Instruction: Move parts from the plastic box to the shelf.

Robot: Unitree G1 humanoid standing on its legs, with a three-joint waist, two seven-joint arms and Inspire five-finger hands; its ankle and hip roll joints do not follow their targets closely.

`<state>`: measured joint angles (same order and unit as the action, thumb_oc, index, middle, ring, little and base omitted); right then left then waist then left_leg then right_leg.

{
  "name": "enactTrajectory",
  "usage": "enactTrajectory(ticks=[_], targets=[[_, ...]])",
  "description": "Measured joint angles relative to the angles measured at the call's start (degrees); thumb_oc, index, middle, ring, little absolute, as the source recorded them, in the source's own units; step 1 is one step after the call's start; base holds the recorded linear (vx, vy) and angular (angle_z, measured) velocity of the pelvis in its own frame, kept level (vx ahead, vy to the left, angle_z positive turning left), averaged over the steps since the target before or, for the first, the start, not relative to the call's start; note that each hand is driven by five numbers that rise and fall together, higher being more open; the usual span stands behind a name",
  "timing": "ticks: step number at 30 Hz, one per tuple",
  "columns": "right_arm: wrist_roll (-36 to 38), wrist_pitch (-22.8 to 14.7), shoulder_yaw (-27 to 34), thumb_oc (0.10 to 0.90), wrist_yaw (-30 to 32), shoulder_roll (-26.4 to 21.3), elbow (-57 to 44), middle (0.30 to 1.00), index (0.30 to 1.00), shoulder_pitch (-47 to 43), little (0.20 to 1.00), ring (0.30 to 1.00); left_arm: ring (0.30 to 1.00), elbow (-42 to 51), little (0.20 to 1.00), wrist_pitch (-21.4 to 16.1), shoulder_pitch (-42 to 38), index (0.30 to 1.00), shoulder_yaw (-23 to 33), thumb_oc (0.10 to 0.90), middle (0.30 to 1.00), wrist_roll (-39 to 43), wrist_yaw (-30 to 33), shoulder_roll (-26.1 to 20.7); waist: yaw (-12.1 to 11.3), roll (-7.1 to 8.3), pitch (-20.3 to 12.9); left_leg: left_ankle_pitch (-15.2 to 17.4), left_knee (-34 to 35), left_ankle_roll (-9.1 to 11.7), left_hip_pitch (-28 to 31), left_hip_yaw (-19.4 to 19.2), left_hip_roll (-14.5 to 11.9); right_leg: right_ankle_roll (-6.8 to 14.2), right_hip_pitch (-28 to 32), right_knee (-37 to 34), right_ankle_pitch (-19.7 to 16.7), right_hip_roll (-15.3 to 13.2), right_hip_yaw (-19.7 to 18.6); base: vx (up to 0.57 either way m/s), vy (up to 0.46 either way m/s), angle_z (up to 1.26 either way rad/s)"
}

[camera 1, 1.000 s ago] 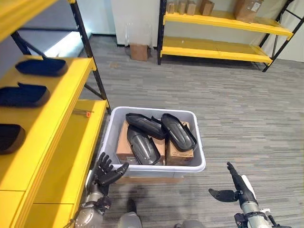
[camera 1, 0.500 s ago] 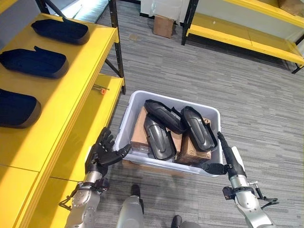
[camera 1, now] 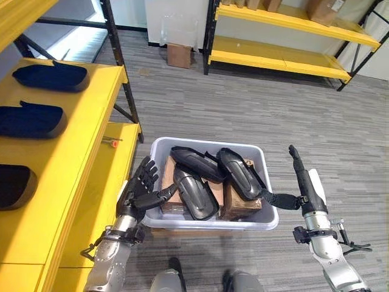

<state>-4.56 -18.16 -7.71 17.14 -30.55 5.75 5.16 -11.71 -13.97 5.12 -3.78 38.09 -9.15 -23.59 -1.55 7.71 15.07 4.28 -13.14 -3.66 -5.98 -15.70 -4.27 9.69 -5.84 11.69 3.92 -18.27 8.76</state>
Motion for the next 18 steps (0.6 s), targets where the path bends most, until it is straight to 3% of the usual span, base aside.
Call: enactTrajectory(ticks=[2, 3, 5, 7, 8, 9, 10, 12, 14, 16, 18], targets=[[0.01, 0.52, -0.72, 0.9, -1.59, 0.0, -0.25, 1.0, 1.0, -0.4, 1.0, 1.0, 1.0, -0.85, 1.0, 0.18, 0.87, 1.0, -1.36, 0.9, 1.0, 0.0, -0.16, -0.15, -0.53, -0.03, 0.02, 1.18, -1.93, 1.93, 0.17, 0.24, -1.6, 0.88, 0.46, -5.19, -6.13, -4.0, 1.71, 0.24, -0.37, -0.07], [0.01, 0.99, -1.03, 0.9, -2.61, 0.07, -0.42, 1.0, 1.0, -0.64, 1.0, 1.0, 1.0, -0.9, 1.0, 0.27, 1.7, 1.0, -1.51, 0.9, 1.0, -0.02, -0.21, -0.16, -0.63, -0.06, 0.04, 1.28, -2.86, 2.42, 0.21, 0.75, -2.33, 0.89, 1.46, -6.77, -7.91, -4.45, 2.57, 0.17, -0.21, 0.02], [0.02, 1.58, -1.15, 0.9, -4.22, 0.04, -0.43, 1.0, 1.0, -0.33, 1.0, 1.0, 1.0, -0.73, 1.0, 0.34, 2.97, 1.0, -1.64, 0.9, 1.0, 0.0, -0.22, -0.4, -0.66, 0.45, -0.07, 1.43, -4.18, 4.69, 0.16, 2.83, -3.86, 0.63, 4.49, -9.34, -9.68, -3.96, 2.81, 0.18, -0.24, 0.37], [0.04, 2.24, -1.18, 0.9, -5.09, 0.55, -0.59, 1.0, 1.0, -0.35, 1.0, 1.0, 1.0, -0.1, 1.0, 0.44, 3.39, 1.0, -1.58, 0.9, 1.0, 0.0, -0.08, -2.73, -1.79, 2.95, -0.07, 1.79, -5.66, 7.38, 0.08, 3.46, -4.42, 0.13, 6.39, -8.85, -10.06, -2.5, 3.09, 0.17, -0.249, 0.25], [0.15, 4.01, -0.99, 0.9, -5.52, 0.37, -0.16, 1.0, 1.0, -1.25, 1.0, 1.0, 1.0, -0.3, 1.0, 0.99, 4.04, 1.0, -1.16, 0.9, 1.0, 0.61, 0.86, -1.28, -2.35, 0.15, 0.04, 2.08, -5.94, 8.61, -0.09, 3.77, -8.37, 1.09, 5.74, -7.87, -8.87, 0.67, 4.34, 0.11, -0.122, -0.05], [0.17, 4.42, -0.99, 0.9, -5.53, 0.08, -0.3, 1.0, 1.0, -1.4, 1.0, 1.0, 1.0, 0.14, 1.0, 1.15, 4.57, 1.0, -1.14, 0.9, 1.0, 1.48, 0.87, -1.1, -2.38, -0.52, 0.07, 1.55, -5.29, 9.07, 0.12, 3.69, -9.55, 1.28, 5.62, -7.57, -8.63, 1.75, 4.55, 0.17, -0.154, -0.04], [0.17, 5.74, -0.96, 0.9, -5.56, -0.79, -0.26, 1.0, 1.0, -1.5, 1.0, 1.0, 1.0, 0.8, 1.0, 1.89, 5.28, 1.0, -1.17, 0.9, 1.0, 2.2, 0.88, -0.34, -2.05, -1.72, -0.11, 0.42, -3.44, 7.92, 0.43, 3.64, -11.12, 0.13, 5.12, -6.44, -8.12, 3.34, 5.32, 0.13, -0.113, 0.07], [-0.22, 6.44, -0.78, 0.9, -5.51, -2.16, 0.71, 1.0, 1.0, -1.46, 1.0, 1.0, 1.0, 1.74, 1.0, 2.79, 5.97, 1.0, -1.5, 0.9, 1.0, 2.18, 0.65, 0.53, -1.42, -2.47, -0.12, -2.03, 0.13, 8.18, 2.58, 3.23, -11.89, -0.53, 5.1, -4.94, -6.8, 4.25, 6.12, 0.13, -0.086, 0.04], [-2.2, 6.54, -0.47, 0.9, -4.94, -3.05, 1.58, 1.0, 1.0, -1.14, 1.0, 1.0, 1.0, 2.2, 1.0, 2.84, 6.37, 1.0, -1.65, 0.9, 1.0, 2.18, -0.34, 0.51, -0.98, -2.51, -0.14, -3.92, 2.97, 10.48, 4.88, 2.81, -11.85, -0.46, 5.57, -4.07, -6.07, 4.42, 6.0, 0.12, -0.036, -0.05], [-2.56, 6.47, -0.47, 0.9, -4.69, -3.16, 1.56, 1.0, 1.0, -1.3, 1.0, 1.0, 1.0, 2.38, 1.0, 2.84, 6.26, 1.0, -1.56, 0.9, 1.0, 2.2, -0.28, 0.28, -0.33, -2.28, -0.15, -4.6, 4.49, 11.95, 5.61, 2.49, -11.21, -0.2, 5.75, -3.96, -5.82, 4.13, 6.05, 0.16, -0.023, 0.04], [-4.56, 6.06, -0.51, 0.9, -4.72, -3.14, 1.56, 1.0, 1.0, -1.29, 1.0, 1.0, 1.0, 2.39, 1.0, 2.85, 6.39, 1.0, -1.54, 0.9, 1.0, 2.2, -0.28, 0.16, -0.37, -2.14, -0.14, -4.74, 5.26, 12.14, 6.48, 2.17, -10.4, -0.01, 6.21, -3.99, -5.76, 3.4, 5.93, 0.18, -0.034, 0.06]])
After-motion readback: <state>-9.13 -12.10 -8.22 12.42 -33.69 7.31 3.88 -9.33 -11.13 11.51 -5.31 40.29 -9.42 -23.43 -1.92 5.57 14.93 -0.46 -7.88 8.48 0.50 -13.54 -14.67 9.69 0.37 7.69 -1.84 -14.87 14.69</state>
